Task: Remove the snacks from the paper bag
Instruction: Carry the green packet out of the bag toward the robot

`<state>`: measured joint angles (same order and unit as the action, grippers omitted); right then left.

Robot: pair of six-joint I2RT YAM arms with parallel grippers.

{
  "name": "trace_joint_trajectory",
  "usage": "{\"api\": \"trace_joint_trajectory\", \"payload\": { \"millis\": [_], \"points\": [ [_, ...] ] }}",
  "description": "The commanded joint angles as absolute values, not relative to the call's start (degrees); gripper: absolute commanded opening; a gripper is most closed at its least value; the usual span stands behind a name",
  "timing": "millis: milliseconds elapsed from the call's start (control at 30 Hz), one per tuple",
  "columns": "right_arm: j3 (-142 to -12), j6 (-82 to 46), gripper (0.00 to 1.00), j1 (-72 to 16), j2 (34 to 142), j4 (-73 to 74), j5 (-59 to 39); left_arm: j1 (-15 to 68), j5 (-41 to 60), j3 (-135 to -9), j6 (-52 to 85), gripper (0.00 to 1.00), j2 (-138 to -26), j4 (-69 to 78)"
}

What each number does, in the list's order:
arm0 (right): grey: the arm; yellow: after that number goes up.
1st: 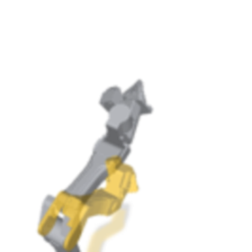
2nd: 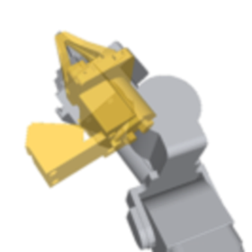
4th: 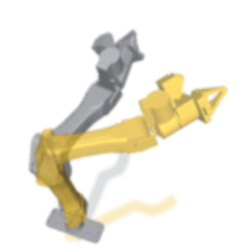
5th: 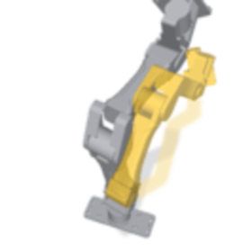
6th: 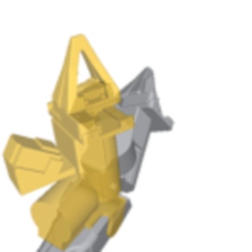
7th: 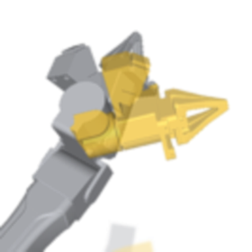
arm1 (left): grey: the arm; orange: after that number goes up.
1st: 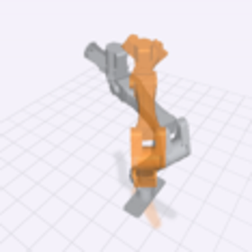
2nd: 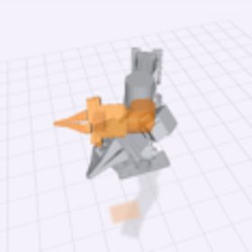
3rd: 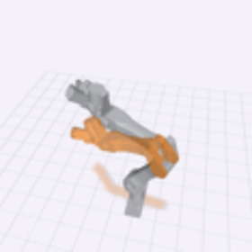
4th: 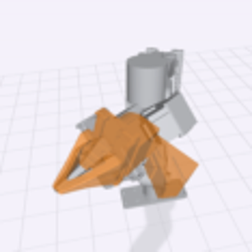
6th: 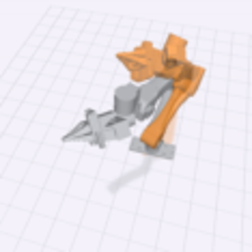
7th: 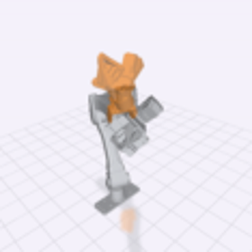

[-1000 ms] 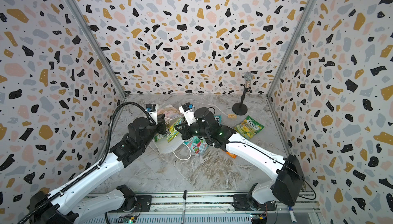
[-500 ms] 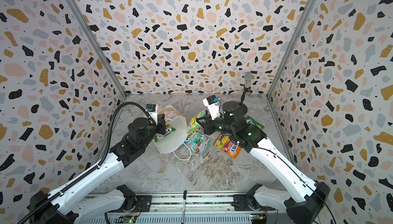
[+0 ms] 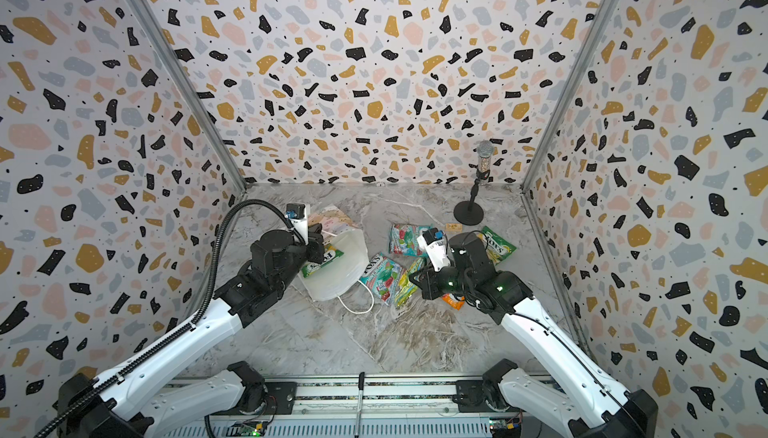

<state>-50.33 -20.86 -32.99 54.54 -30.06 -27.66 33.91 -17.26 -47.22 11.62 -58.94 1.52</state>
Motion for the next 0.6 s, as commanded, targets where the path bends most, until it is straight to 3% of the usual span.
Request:
{"api": "trace_joint_trajectory", "payload": {
  "millis": [0,300,567],
  "points": [
    [-48.08,-22.67,0.00,-32.79,51.46,-27.93,-32.08,34.13,-18.00,-47.74,11.60,0.00,-58.28,2.89],
    [-37.92,-24.41,0.00,-32.80,50.23,-22.70,-39.07,34.10,-17.89,-47.81,11.53,0.00,-58.32,2.81],
    [-33.76,-25.11,0.00,-32.86,51.47,-24.86,-35.74,34.10,-18.02,-47.73,11.38,0.00,-58.45,2.72]
  ]
}}
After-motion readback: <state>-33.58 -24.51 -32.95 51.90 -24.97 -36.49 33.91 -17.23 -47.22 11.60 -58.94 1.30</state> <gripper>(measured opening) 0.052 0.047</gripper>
